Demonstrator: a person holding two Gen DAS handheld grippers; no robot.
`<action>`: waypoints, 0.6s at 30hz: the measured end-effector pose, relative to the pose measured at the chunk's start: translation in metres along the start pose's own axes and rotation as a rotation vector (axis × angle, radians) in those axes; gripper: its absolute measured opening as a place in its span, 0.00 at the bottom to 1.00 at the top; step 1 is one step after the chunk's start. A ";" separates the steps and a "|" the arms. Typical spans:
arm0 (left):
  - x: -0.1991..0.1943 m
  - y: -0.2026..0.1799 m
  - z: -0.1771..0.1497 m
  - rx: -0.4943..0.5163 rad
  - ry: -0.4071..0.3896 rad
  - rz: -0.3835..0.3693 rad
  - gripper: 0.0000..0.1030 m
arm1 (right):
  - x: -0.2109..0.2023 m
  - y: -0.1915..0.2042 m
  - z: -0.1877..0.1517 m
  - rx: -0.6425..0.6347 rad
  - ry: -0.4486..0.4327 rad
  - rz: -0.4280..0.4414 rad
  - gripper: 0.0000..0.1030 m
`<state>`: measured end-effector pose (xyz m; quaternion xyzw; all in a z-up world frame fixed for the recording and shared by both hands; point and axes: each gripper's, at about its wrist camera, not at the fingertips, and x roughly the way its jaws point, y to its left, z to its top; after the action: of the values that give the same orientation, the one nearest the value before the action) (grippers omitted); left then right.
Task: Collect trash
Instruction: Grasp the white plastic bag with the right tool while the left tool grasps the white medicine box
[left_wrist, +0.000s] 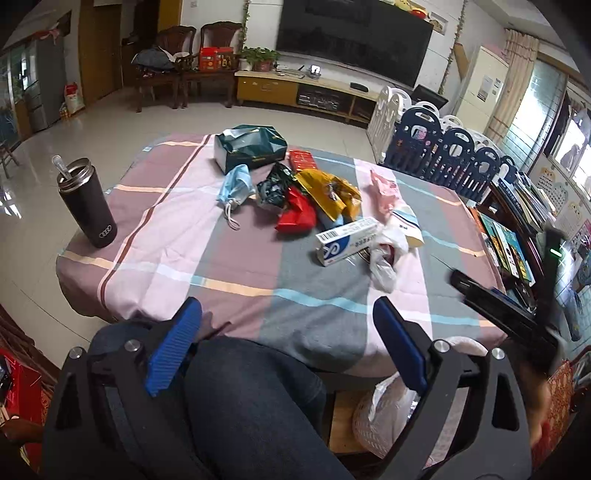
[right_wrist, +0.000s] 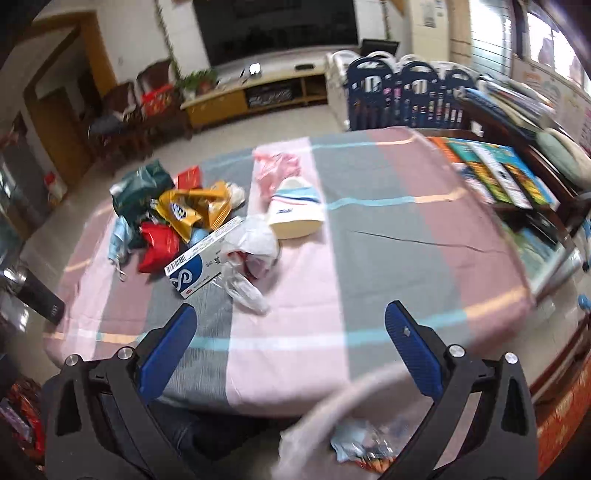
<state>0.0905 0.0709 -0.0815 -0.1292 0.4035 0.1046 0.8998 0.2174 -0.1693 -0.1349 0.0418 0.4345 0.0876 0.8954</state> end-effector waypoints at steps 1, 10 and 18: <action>0.005 0.002 0.004 0.002 0.002 -0.004 0.92 | 0.021 0.011 0.007 -0.016 0.029 -0.003 0.97; 0.095 -0.005 0.051 0.094 0.034 -0.025 0.92 | 0.126 0.045 0.028 -0.058 0.209 -0.036 0.28; 0.188 -0.053 0.070 0.322 0.147 -0.138 0.92 | 0.068 -0.019 -0.008 0.029 0.213 0.064 0.05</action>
<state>0.2775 0.0591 -0.1701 -0.0184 0.4699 -0.0329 0.8819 0.2547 -0.1750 -0.1947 0.0589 0.5268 0.1138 0.8403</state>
